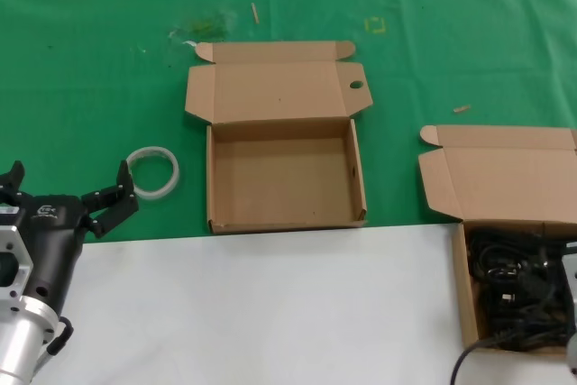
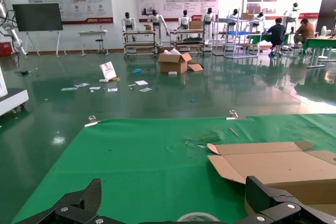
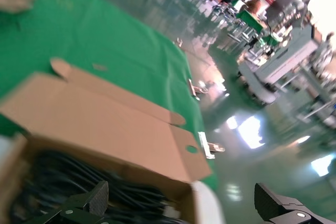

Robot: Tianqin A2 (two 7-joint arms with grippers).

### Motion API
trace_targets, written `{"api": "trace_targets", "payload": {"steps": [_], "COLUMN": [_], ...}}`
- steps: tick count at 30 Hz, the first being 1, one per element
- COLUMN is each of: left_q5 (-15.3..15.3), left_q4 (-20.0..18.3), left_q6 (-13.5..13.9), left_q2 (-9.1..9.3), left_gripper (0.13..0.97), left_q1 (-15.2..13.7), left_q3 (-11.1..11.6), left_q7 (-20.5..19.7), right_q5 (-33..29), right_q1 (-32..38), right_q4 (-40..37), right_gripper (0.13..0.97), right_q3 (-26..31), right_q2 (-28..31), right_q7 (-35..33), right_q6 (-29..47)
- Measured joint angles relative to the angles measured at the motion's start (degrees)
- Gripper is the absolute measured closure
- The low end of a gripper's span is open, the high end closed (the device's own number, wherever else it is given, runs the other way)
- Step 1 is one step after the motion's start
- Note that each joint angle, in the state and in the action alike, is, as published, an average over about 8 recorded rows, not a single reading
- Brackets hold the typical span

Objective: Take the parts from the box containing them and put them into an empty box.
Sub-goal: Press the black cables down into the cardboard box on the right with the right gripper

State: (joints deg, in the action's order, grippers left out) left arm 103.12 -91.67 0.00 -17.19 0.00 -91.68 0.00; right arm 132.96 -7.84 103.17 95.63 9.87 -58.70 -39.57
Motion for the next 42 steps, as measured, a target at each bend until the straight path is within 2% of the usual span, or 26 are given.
{"api": "trace_targets", "payload": {"steps": [8, 16, 21, 29, 42], "left_q5": [0.0, 0.0, -0.01, -0.02, -0.01], "left_q4": [0.0, 0.0, 0.0, 0.0, 0.0], "left_q6": [0.0, 0.0, 0.0, 0.0, 0.0], "left_q2": [0.0, 0.0, 0.0, 0.0, 0.0], "left_gripper": [0.132, 0.132, 0.132, 0.132, 0.132], "left_q1": [0.0, 0.0, 0.0, 0.0, 0.0], "left_q3": [0.0, 0.0, 0.0, 0.0, 0.0], "left_q7": [0.0, -0.02, -0.02, -0.02, -0.02], "right_q5": [4.36, 15.42, 21.04, 24.25, 24.75], "right_q1": [3.71, 8.28, 10.74, 13.76, 14.45], "right_q4": [-2.6, -7.65, -10.55, -14.71, -15.67], "right_gripper": [0.129, 0.129, 0.129, 0.129, 0.15], "right_q3": [-2.96, -5.38, -6.13, -6.14, -5.12], "right_q2": [-0.01, -0.02, -0.06, -0.27, -0.29], "right_q7": [-20.78, -41.35, -50.67, -56.84, -56.38], "right_q6": [-4.02, -4.76, -3.96, -2.11, -1.78]}}
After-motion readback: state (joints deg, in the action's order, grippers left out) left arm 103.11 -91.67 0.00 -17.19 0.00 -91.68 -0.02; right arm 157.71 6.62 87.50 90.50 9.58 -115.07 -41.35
